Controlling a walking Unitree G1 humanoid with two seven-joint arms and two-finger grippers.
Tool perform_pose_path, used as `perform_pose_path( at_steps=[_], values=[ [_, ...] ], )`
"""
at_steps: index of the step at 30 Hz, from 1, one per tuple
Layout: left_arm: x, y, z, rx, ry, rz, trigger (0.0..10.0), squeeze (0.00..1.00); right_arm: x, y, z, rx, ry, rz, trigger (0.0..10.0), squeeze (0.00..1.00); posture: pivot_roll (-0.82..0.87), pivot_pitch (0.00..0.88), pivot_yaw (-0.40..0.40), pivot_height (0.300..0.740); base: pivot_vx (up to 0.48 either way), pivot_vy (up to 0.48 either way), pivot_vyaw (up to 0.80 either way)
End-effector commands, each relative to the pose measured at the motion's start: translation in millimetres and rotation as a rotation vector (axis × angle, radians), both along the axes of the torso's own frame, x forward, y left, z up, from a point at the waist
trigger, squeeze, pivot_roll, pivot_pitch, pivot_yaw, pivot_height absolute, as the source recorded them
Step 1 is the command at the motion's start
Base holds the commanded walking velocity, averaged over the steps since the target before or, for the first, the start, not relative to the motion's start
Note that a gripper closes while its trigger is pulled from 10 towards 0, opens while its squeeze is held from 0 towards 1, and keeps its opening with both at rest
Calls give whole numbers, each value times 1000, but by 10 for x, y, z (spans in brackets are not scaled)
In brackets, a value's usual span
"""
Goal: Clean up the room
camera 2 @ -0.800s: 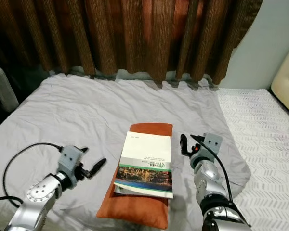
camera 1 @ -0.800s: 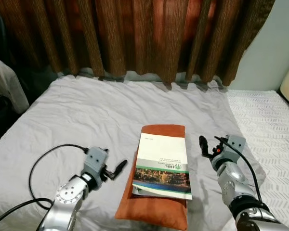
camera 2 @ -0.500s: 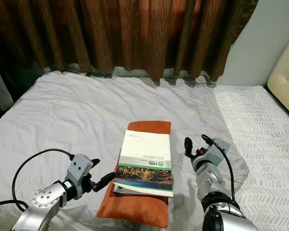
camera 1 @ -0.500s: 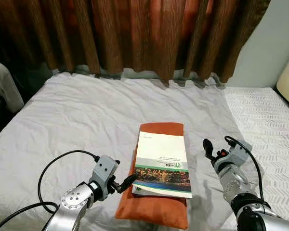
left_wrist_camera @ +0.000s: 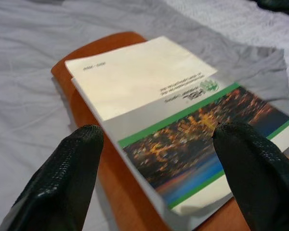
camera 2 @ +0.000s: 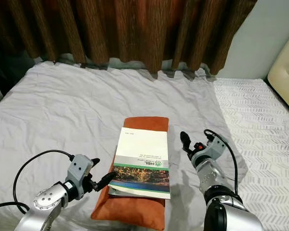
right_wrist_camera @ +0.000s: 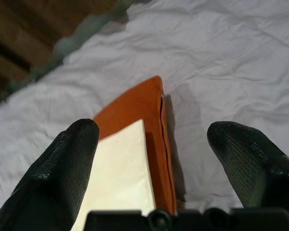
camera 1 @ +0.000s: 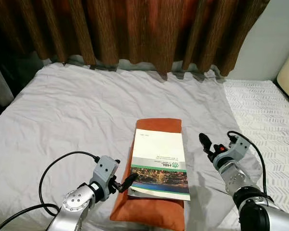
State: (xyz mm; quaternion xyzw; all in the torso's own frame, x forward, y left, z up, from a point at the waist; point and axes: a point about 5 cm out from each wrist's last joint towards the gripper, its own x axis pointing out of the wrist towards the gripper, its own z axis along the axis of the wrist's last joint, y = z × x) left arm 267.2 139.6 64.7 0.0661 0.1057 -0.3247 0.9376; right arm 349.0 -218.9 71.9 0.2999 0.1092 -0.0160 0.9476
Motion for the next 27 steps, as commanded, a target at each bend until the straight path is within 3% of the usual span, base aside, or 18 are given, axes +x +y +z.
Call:
perform_pose_path(
  at_steps=[1, 3, 11, 17, 27],
  values=[
    [-15, -34, -19, 12, -10, -7, 10000, 0, 20, -29, 42, -48, -5, 22, 10000, 0, 121, 85, -91, 740, 0, 0, 0],
    [27, -129, 13, 9, -39, 0, 10000, 0, 41, 12, 69, -108, -18, 62, 10000, 0, 106, 78, -89, 740, 304, -300, 0],
    [39, -150, 16, 2, -37, -4, 10000, 0, 43, 11, 73, -103, -19, 65, 10000, 0, 104, 77, -87, 740, 369, -279, 0],
    [101, -75, 48, 9, -55, 28, 10000, 0, 7, -72, 37, -102, 15, 65, 10000, 0, 104, 75, -81, 740, 0, 0, 0],
    [96, -61, 47, 15, -58, 28, 10000, 0, 16, 105, 5, -24, 23, 177, 10000, 0, 123, 80, -71, 740, 0, 0, 0]
  ],
)
